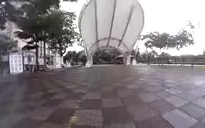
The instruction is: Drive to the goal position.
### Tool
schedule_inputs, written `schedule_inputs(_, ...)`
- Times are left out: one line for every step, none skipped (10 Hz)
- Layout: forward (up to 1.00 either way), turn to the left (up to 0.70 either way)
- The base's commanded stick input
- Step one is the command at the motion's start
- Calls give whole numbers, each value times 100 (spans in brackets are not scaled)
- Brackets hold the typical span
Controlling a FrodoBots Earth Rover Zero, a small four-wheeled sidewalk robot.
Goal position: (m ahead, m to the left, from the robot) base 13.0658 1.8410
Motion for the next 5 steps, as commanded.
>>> schedule_inputs(100, -1)
schedule_inputs(100, -1)
schedule_inputs(100, -1)
schedule_inputs(100, 1)
schedule_inputs(100, 9)
